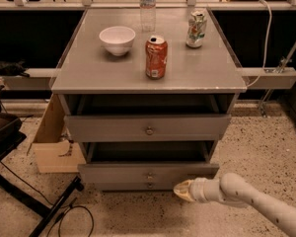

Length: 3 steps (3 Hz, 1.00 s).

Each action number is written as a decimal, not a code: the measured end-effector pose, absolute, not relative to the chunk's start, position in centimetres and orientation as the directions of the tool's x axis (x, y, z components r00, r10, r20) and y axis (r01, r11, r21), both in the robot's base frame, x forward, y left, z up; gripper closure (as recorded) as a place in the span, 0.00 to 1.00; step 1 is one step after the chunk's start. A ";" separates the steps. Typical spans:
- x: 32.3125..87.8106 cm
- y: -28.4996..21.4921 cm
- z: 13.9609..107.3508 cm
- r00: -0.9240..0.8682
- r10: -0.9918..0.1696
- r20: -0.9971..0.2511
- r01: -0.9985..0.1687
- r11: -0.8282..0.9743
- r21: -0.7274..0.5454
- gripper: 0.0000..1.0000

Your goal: Close middle drawer

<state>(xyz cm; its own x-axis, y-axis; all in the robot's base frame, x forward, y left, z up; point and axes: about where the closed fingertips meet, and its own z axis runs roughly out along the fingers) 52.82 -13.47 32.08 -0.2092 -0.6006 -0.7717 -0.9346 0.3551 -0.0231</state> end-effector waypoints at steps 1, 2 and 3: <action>55.9 -14.5 33.2 -0.179 -0.585 -0.791 -0.930 0.363 -0.058 1.00; 59.3 -15.4 35.0 -0.131 -0.554 -0.822 -0.927 0.363 -0.097 0.96; 63.4 -17.9 36.9 -0.106 -0.531 -0.840 -0.906 0.400 -0.138 0.73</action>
Offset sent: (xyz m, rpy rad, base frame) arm 0.2098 -0.0984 0.1017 0.1034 -0.3353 -0.1011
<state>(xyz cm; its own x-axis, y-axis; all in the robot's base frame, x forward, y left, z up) 63.40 -17.87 36.95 -0.1064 -0.5314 -0.8404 -0.9060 0.4001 -0.1383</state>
